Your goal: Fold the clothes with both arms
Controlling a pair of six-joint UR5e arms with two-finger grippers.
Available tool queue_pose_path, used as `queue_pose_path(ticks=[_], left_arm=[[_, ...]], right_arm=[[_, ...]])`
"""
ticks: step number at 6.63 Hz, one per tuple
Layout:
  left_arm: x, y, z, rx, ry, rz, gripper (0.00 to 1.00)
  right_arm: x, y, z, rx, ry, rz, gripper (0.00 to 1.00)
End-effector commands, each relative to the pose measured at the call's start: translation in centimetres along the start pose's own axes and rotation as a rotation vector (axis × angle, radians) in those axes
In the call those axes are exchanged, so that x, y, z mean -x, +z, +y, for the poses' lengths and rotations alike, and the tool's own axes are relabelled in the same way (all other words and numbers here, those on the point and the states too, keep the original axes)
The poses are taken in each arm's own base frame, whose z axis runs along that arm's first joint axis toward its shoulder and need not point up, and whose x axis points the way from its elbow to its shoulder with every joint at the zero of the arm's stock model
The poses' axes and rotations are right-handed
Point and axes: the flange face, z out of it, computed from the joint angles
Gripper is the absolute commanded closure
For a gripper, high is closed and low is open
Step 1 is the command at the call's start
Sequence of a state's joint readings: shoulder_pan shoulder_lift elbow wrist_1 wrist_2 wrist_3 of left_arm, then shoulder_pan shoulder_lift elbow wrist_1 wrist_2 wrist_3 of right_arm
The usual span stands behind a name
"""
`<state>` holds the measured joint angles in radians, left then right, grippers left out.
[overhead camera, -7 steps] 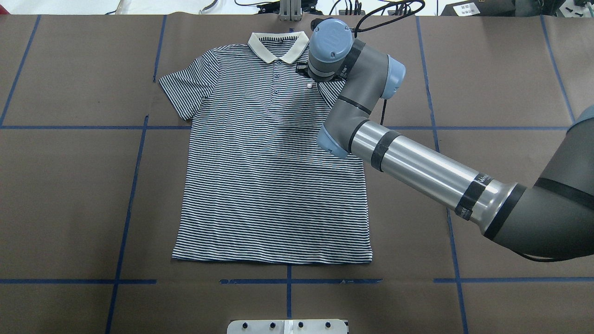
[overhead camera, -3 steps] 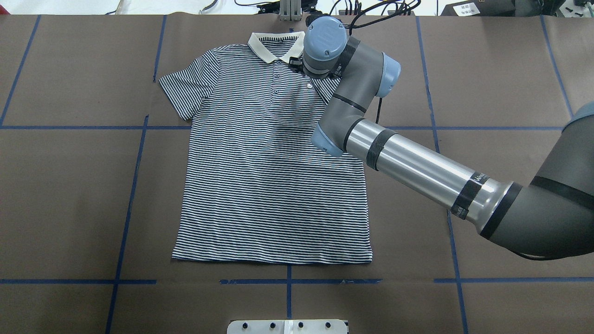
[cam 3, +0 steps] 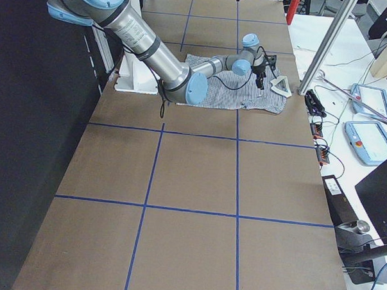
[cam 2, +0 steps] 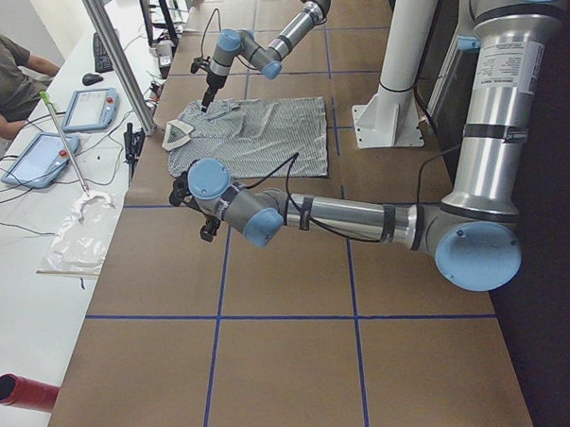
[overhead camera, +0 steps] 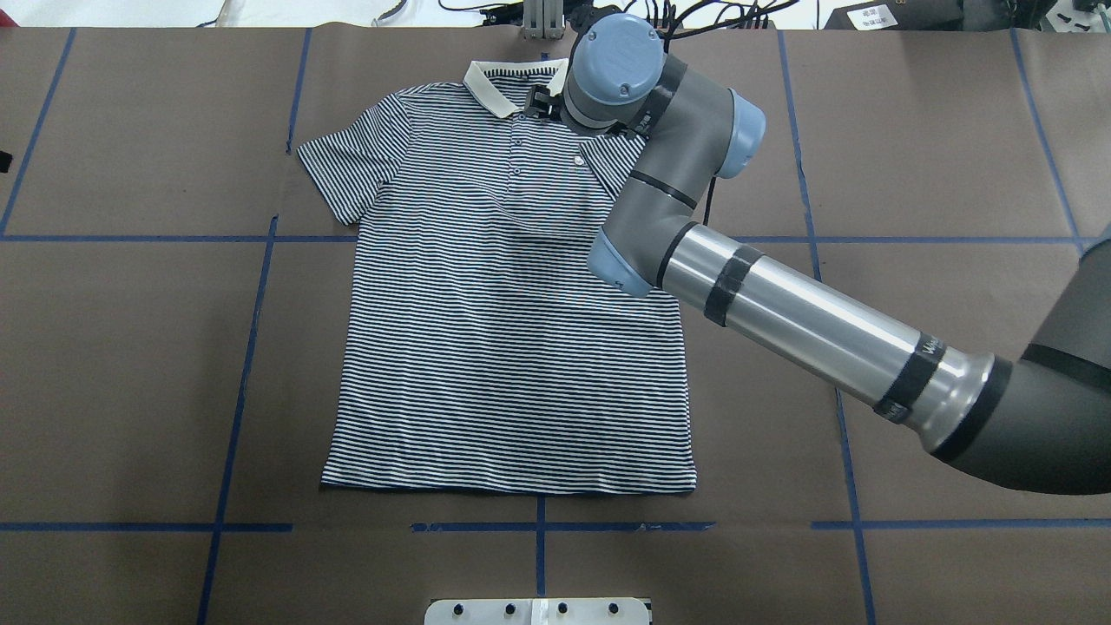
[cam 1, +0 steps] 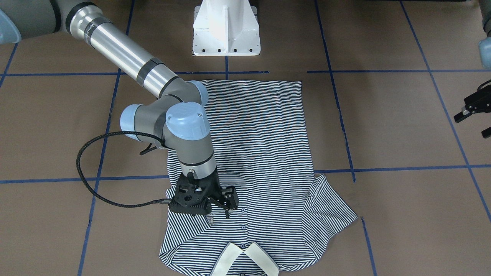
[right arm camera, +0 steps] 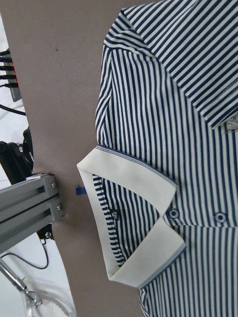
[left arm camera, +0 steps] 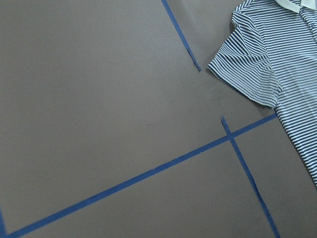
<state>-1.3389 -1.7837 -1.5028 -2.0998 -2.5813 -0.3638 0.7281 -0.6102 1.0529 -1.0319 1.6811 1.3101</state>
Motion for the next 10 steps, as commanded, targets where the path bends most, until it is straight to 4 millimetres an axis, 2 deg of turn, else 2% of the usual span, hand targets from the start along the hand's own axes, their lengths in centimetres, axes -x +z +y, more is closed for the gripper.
queue_pose_path(ticks=[1,2,3,4,5,6,7,8,9,10], left_arm=[[-8.9,11.2,-9.5,0.06,-0.167,-0.048,0.07],[-12.8,16.3,-10.3,0.047,-0.172,-0.127,0.08],[-14.1,18.4,-11.6,-0.006,-0.141,-0.202,0.1],[-14.2,20.8,-13.3,-0.026,-0.119,-0.213,0.11],[-14.1,22.4,-13.9,-0.043,-0.098,-0.212,0.15],[-15.0,23.8,-15.0,-0.062,-0.106,-0.249,0.22],[-15.1,25.2,-14.4,-0.072,-0.104,-0.284,0.3],[-15.0,25.7,-14.1,-0.067,-0.103,-0.291,0.38],[-14.2,26.7,-13.8,-0.076,-0.104,-0.326,0.41],[-14.1,26.9,-13.8,-0.079,-0.103,-0.333,0.44]], right_arm=[[-4.0,-4.9,1.7,0.004,0.008,-0.07,0.0],[-5.6,-6.1,2.4,0.013,0.004,-0.09,0.0],[-7.1,-7.2,3.0,0.028,-0.004,-0.11,0.0],[-8.4,-8.0,3.4,0.029,-0.007,-0.118,0.0],[-8.7,-8.8,3.5,0.026,-0.008,-0.125,0.0],[-8.9,-8.7,3.6,0.028,-0.007,-0.123,0.0],[-9.1,-8.5,3.7,0.029,-0.008,-0.12,0.0],[-9.3,-8.4,3.7,0.028,-0.008,-0.118,0.0],[-9.4,-8.2,3.9,0.031,-0.009,-0.117,0.0],[-9.7,-8.2,4.0,0.029,-0.009,-0.117,0.0]])
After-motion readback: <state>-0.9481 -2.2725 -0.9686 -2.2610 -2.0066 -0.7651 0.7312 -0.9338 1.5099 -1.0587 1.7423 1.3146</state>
